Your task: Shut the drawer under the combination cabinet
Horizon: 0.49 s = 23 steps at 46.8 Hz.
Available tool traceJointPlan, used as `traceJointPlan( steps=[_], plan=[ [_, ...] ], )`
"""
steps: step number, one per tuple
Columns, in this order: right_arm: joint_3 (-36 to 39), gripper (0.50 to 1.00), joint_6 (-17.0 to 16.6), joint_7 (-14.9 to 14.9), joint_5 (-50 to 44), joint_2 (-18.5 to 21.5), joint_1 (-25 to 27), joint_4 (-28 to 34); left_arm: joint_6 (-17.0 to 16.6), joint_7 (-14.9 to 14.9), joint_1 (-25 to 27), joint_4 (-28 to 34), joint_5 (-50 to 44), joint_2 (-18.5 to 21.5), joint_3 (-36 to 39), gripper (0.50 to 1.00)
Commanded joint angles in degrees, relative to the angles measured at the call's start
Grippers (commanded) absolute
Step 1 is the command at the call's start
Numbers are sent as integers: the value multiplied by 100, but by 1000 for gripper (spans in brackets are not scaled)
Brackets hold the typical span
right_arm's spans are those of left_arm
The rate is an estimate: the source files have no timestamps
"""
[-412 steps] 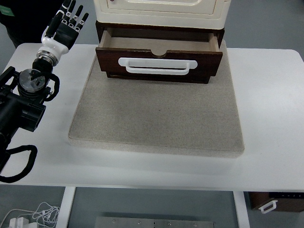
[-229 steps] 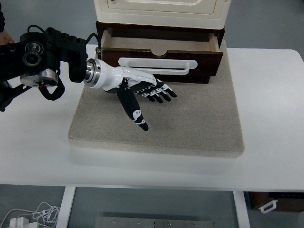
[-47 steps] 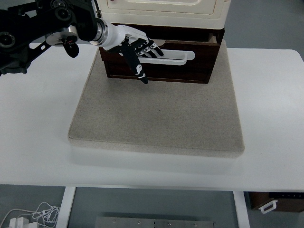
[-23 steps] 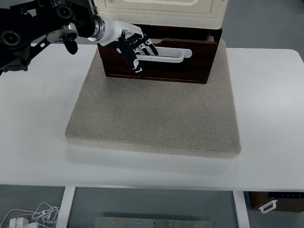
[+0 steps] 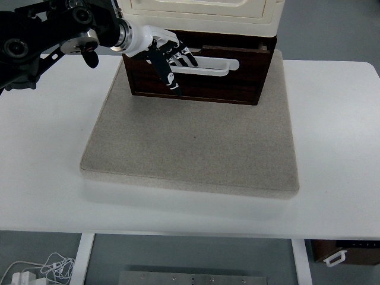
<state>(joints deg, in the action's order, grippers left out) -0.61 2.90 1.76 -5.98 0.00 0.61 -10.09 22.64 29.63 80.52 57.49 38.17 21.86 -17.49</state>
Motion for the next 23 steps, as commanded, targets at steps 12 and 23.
traceJointPlan(
  steps=[12, 23],
  plan=[
    [0, 952, 0, 0, 0, 0, 0, -1, -40, -45, -2, -238, 164, -243, 9, 1000],
    [0, 952, 0, 0, 0, 0, 0, -1, -330, -133, -10, -344, 208, -340, 26, 1000]
  ],
)
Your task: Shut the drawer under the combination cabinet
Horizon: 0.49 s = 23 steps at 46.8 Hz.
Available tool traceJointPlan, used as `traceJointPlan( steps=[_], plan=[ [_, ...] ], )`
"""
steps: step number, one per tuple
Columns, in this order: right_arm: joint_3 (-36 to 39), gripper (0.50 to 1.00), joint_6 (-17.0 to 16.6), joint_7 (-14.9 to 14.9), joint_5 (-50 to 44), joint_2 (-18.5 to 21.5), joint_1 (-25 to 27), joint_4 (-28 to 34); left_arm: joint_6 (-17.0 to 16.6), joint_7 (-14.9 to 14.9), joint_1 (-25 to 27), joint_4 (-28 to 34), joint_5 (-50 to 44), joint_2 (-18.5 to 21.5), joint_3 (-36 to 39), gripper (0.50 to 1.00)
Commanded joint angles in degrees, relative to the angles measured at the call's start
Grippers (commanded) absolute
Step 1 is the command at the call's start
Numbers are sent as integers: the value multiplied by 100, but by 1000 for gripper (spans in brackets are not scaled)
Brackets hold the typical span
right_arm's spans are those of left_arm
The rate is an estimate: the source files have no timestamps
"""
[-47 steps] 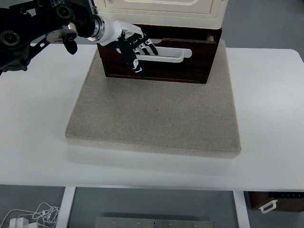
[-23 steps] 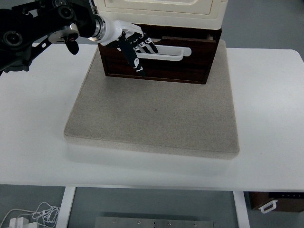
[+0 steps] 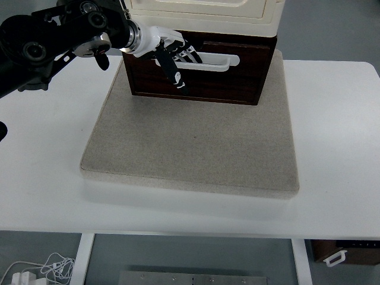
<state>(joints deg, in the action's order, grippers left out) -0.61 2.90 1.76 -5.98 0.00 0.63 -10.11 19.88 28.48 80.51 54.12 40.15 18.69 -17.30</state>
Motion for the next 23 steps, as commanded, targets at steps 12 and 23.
traceJointPlan(
  steps=[12, 23],
  plan=[
    [0, 952, 0, 0, 0, 0, -1, 0, -213, -80, -9, 19, 89, -76, -28, 1000],
    [0, 952, 0, 0, 0, 0, -1, 0, -134, -97, 9, 72, 45, -76, -54, 1000]
  ],
)
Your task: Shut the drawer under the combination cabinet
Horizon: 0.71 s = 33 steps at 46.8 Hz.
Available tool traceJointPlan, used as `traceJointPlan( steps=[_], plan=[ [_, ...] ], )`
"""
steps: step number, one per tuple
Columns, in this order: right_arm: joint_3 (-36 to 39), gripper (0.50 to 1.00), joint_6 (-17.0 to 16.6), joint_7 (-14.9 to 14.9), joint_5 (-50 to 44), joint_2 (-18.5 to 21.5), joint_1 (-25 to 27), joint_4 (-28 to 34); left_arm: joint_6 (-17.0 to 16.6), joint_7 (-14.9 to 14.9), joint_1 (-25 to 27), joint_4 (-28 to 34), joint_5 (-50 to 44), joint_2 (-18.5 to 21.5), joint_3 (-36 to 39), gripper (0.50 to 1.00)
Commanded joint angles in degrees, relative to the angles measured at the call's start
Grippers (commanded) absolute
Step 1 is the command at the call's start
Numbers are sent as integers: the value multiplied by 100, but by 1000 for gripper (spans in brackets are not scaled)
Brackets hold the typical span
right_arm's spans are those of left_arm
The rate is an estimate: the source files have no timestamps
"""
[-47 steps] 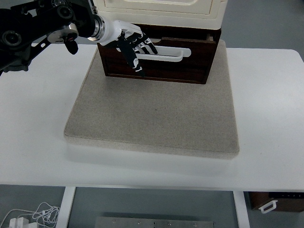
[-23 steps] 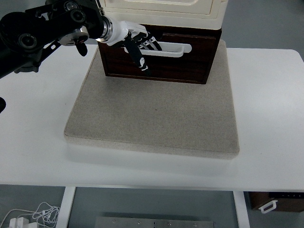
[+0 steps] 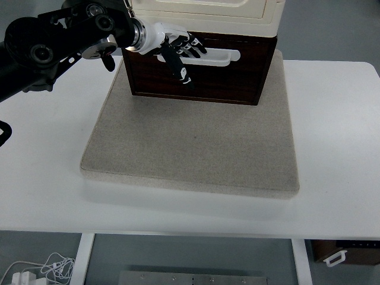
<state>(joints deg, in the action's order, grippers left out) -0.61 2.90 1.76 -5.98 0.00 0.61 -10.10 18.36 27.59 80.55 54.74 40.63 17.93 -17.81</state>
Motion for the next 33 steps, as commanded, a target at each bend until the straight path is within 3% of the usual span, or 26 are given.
traceJointPlan(
  steps=[1, 18, 29, 33],
  plan=[
    [0, 952, 0, 0, 0, 0, 0, -1, 36, -8, 5, 10, -11, 0, -3, 1000],
    [0, 952, 0, 0, 0, 0, 0, 7, 168, -17, 66, 151, -38, 0, -179, 1000],
    [0, 952, 0, 0, 0, 0, 0, -1, 659, -113, 181, 195, -64, -9, -750, 1000],
    [0, 952, 0, 0, 0, 0, 0, -1, 958, -297, 181, 247, -134, -17, -1101, 1000]
  ],
)
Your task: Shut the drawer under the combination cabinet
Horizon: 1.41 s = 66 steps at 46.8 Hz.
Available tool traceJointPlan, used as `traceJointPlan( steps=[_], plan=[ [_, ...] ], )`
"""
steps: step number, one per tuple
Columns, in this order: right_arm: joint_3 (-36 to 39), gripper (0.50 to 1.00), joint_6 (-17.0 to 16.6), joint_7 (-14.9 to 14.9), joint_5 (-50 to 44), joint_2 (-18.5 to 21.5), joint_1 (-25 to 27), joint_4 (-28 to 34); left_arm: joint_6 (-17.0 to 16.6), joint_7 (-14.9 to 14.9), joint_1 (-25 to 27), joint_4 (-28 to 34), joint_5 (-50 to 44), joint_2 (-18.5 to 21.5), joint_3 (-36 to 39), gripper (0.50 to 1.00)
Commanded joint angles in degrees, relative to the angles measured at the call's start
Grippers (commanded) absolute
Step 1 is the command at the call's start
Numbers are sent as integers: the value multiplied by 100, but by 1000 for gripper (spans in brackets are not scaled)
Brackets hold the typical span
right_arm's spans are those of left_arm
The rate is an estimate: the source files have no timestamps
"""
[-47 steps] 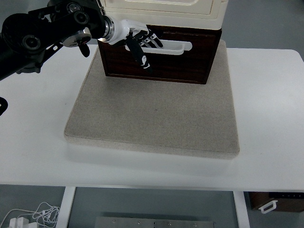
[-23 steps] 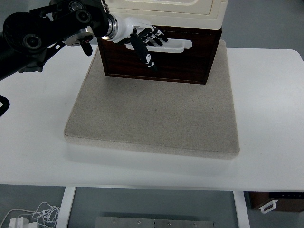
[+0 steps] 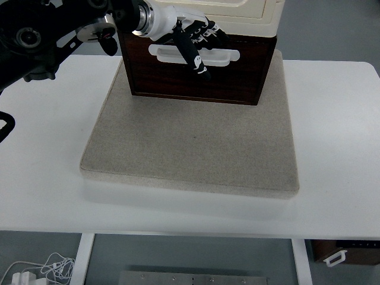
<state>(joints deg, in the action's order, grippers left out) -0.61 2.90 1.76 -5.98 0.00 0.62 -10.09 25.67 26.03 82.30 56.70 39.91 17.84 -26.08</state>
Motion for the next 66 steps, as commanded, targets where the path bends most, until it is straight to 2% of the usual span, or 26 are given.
traceJointPlan(
  steps=[1, 10, 20, 25, 32, 39, 45, 51, 56, 59, 66],
  plan=[
    [0, 952, 0, 0, 0, 0, 0, -2, 289, -194, 14, 69, -79, -9, -388, 1000],
    [0, 952, 0, 0, 0, 0, 0, -2, 535, -774, 145, 86, -475, -9, -1162, 1000],
    [0, 952, 0, 0, 0, 0, 0, -2, 465, -1943, 629, 7, -1151, 8, -1821, 1000],
    [0, 952, 0, 0, 0, 0, 0, -2, 447, -2295, 708, -107, -1328, 44, -2427, 1000],
    [0, 952, 0, 0, 0, 0, 0, -2, 421, -2462, 708, -256, -1363, 219, -3402, 1000],
    [0, 952, 0, 0, 0, 0, 0, -2, 26, -2550, 708, -607, -1520, 614, -3922, 1000],
    [0, 952, 0, 0, 0, 0, 0, -2, -334, -2638, 673, -1082, -2170, 931, -3949, 1000],
    [0, 952, 0, 0, 0, 0, 0, -2, -651, -2647, 664, -1828, -2672, 1151, -3949, 1000],
    [0, 952, 0, 0, 0, 0, 0, 7, -669, -2682, 594, -2452, -2953, 1283, -3949, 1000],
    [0, 952, 0, 0, 0, 0, 0, -2, -669, -2805, 585, -2830, -3138, 1371, -3949, 1000],
    [0, 952, 0, 0, 0, 0, 0, -2, -669, -2840, 506, -3666, -3533, 1388, -3878, 1000]
  ],
)
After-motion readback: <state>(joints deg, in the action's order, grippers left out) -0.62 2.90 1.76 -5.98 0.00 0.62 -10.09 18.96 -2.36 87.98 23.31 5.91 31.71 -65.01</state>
